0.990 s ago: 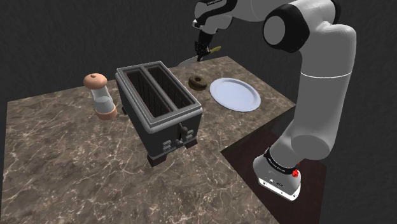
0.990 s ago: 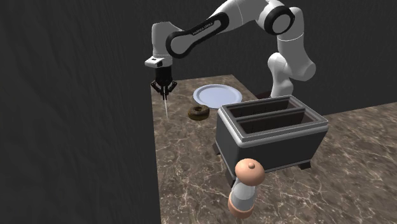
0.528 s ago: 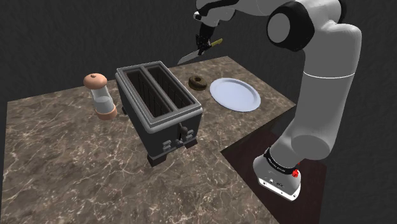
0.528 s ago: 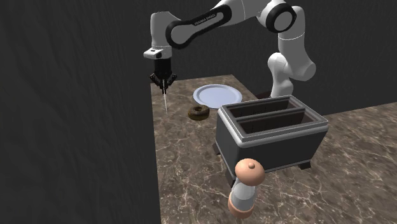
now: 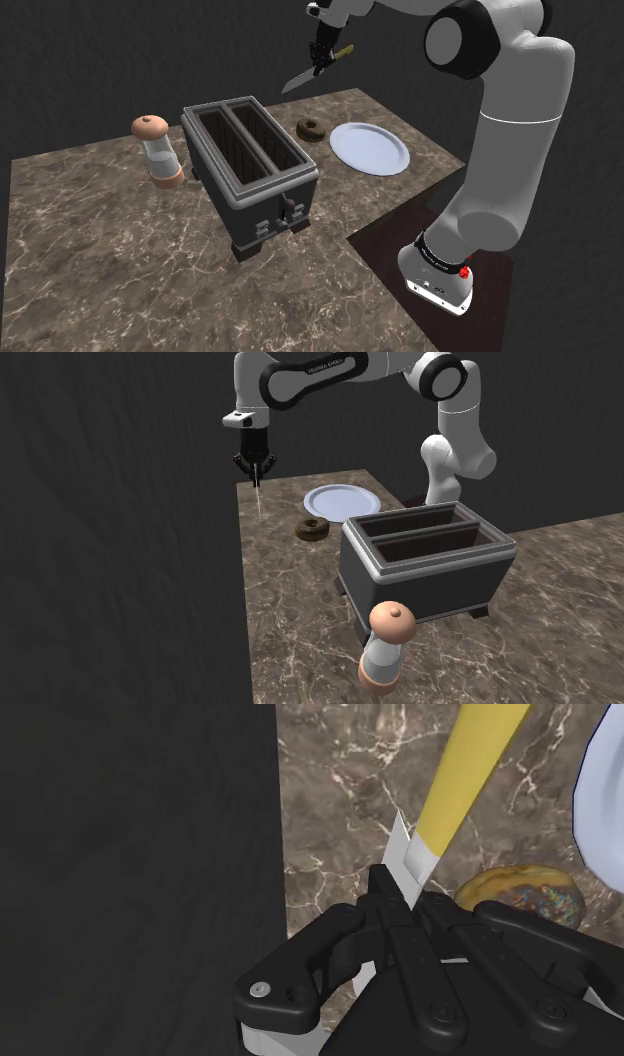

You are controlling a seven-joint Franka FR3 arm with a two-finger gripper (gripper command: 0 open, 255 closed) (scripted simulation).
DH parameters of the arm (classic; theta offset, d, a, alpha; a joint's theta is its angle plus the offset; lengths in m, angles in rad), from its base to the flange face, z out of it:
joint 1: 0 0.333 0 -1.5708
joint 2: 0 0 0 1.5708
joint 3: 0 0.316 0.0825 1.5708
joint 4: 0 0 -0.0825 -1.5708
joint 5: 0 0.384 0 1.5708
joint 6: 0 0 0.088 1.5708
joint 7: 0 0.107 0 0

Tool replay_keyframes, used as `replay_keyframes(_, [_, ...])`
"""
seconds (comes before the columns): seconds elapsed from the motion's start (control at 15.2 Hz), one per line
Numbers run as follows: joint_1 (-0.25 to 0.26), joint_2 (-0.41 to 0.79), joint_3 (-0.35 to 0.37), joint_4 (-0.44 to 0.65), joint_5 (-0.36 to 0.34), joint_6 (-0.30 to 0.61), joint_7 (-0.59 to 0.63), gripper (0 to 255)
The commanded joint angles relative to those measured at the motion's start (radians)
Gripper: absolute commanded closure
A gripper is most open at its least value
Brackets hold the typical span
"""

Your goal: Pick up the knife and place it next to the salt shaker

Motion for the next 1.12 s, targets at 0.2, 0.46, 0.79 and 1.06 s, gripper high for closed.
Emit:
replay_keyframes(0.2, [-0.003,-0.006,-0.003,0.057,-0.008,-0.061,0.014,255])
replay_keyframes(0.46, [-0.009,-0.008,-0.006,0.109,-0.012,-0.114,0.024,255])
replay_keyframes(0.79, [-0.02,-0.003,-0.007,0.184,-0.013,-0.182,0.034,255])
replay_keyframes(1.06, [-0.032,0.008,-0.008,0.254,-0.01,-0.241,0.042,255])
